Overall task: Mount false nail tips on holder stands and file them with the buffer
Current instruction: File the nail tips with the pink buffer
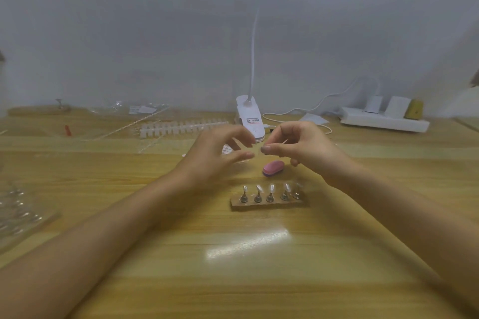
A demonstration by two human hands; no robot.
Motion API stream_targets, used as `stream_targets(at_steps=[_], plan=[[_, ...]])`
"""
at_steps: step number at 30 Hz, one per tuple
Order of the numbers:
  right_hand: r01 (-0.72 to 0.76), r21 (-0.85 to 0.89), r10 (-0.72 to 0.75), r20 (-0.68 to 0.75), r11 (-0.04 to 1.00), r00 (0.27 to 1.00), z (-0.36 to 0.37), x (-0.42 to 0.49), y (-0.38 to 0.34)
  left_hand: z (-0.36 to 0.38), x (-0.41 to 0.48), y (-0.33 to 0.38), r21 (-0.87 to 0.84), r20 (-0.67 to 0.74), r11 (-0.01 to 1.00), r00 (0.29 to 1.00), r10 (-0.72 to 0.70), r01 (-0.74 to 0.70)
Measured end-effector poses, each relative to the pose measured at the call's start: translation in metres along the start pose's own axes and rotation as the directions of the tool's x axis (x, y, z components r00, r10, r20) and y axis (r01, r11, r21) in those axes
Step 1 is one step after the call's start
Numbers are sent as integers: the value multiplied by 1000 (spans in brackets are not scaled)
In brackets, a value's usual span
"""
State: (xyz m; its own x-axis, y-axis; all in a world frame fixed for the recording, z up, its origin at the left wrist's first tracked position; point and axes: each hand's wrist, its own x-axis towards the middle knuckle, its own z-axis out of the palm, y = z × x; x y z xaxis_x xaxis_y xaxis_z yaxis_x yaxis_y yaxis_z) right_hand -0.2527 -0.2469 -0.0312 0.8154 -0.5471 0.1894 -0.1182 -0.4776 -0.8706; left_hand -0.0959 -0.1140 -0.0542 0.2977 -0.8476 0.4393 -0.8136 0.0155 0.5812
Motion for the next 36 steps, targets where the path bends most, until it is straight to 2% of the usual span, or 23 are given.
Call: stream_targets(at_steps=[1,3,8,10,13,14,18,22,24,26,30,31,34,36], plan=[[11,18,-12,3,1000,1000,2,0,-1,0,0,7,-154,31,988,999,-17,22],[37,53,-38,4,998,999,7,1,-1,1,-1,16,-320,20,947,999,-33,38],[93,80,-97,57,993,994,-6,4,3,4,-5,22,-387,-115,922,992,-60,10],[107,-42,-104,76,993,992,-22,6,10,3,-4,21,-423,-129,905,985,-117,52],[80,-377,-17,167,923,986,-28,5,27,4,-4,17,-506,-80,850,973,-218,149],[79,-399,-3,189,913,982,-25,5,34,5,-4,16,-527,-63,831,967,-245,176],[121,-243,-89,140,962,986,-16,4,44,10,-6,13,-565,-53,795,951,-303,222],[190,-96,-165,221,977,961,-11,2,42,15,-4,12,-541,-50,803,943,-330,252],[161,13,-159,260,987,952,-6,0,42,17,-4,11,-549,2,790,945,-326,274],[108,122,-137,260,987,956,-4,1,44,19,-4,9,-508,28,825,962,-272,248],[0,346,-40,108,938,993,-8,5,47,20,-4,5,-486,-10,854,976,-218,186],[-21,374,-18,102,927,995,-8,5,49,20,-4,4,-501,-19,846,975,-223,184],[-20,298,-45,207,954,977,-7,5,49,23,-5,2,-510,-43,848,979,-197,148],[-37,357,-31,184,934,982,-5,6,48,25,-5,2,-494,-54,860,983,-177,128]])
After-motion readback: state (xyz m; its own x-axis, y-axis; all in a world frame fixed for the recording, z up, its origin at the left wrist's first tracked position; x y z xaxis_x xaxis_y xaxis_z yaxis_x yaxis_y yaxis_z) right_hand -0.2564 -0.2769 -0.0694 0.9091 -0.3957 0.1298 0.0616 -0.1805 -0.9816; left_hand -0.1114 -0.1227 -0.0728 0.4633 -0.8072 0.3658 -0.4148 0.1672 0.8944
